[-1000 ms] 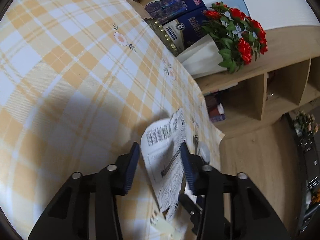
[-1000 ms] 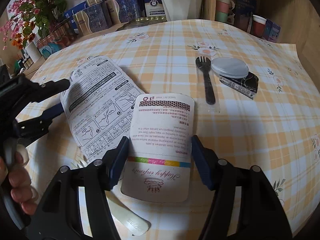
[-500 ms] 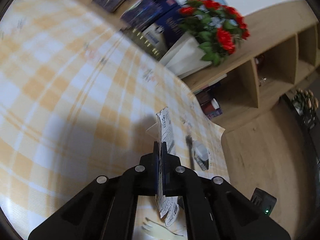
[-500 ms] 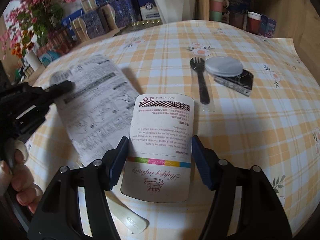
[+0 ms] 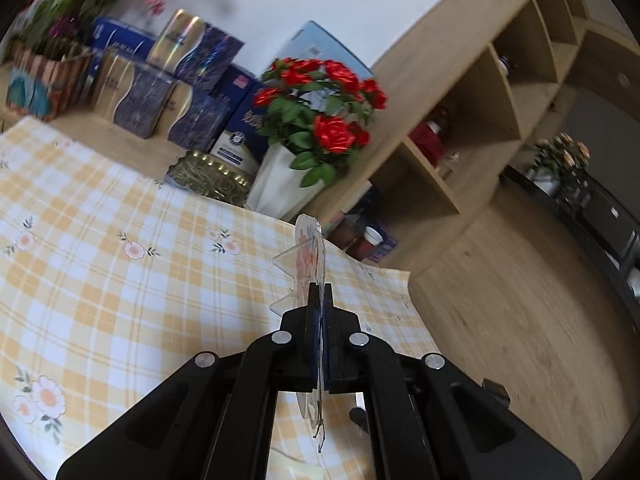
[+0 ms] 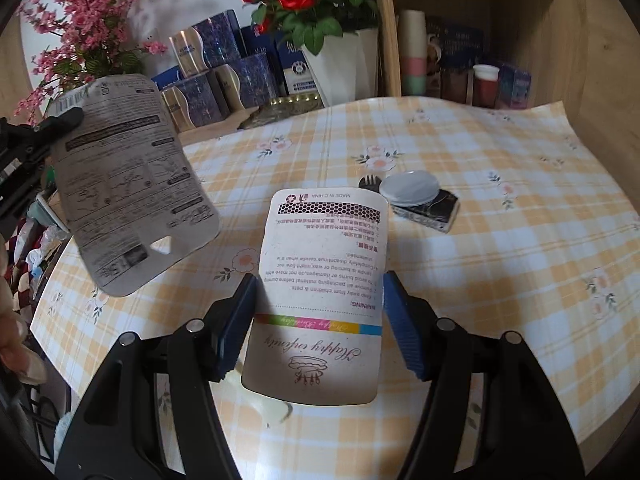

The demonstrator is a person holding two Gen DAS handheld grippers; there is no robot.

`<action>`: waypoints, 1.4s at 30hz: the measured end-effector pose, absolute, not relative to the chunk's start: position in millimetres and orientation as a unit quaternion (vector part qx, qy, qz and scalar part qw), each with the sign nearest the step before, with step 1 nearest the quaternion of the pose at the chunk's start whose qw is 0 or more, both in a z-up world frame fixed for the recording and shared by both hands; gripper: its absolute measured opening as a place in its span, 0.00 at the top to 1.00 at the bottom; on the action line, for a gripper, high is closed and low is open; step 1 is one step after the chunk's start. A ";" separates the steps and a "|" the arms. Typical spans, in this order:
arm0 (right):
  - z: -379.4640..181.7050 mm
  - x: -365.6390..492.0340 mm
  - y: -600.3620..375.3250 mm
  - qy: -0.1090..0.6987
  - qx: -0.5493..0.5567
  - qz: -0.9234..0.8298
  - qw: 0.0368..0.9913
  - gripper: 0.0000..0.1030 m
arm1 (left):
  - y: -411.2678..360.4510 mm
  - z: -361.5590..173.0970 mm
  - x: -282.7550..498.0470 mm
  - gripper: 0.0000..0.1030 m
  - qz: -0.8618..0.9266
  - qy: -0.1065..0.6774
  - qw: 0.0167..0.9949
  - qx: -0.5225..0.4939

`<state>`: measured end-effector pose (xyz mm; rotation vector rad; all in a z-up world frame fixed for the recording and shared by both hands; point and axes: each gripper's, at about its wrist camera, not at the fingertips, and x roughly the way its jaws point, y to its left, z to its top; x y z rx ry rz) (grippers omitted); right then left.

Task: Collect trash
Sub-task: 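Carry the paper card and paper sheet over the bin and release both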

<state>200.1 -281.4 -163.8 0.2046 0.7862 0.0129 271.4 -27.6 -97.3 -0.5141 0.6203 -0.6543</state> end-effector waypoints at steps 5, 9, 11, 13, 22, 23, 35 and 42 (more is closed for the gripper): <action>-154.6 172.6 -285.0 0.377 0.103 0.010 0.920 0.38 | -18.5 -86.8 236.6 0.99 -0.320 0.301 0.871 -0.221; -149.4 146.8 -283.8 0.377 0.097 0.016 0.921 0.38 | -8.5 -87.8 205.9 0.99 -0.325 0.308 0.869 -0.210; -147.1 131.1 -282.5 0.373 0.093 0.022 0.923 0.38 | -5.5 -89.2 192.3 0.99 -0.327 0.312 0.868 -0.206; -146.4 118.1 -281.9 0.371 0.089 0.028 0.924 0.38 | -2.6 -92.1 177.6 0.99 -0.329 0.317 0.866 -0.204; -155.4 61.1 -279.2 0.372 0.072 0.056 0.924 0.38 | -1.9 -103.7 113.7 0.99 -0.349 0.328 0.858 -0.185; -157.6 54.2 -278.3 0.372 0.067 0.060 0.924 0.38 | -2.3 -105.7 107.6 0.99 -0.352 0.331 0.856 -0.183; -177.7 12.3 -285.0 0.367 0.078 0.073 0.924 0.37 | -7.2 -142.0 53.6 0.99 -0.390 0.383 0.825 -0.144; -183.5 6.1 -288.2 0.363 0.094 0.080 0.923 0.37 | -15.9 -159.6 30.5 0.99 -0.400 0.412 0.813 -0.093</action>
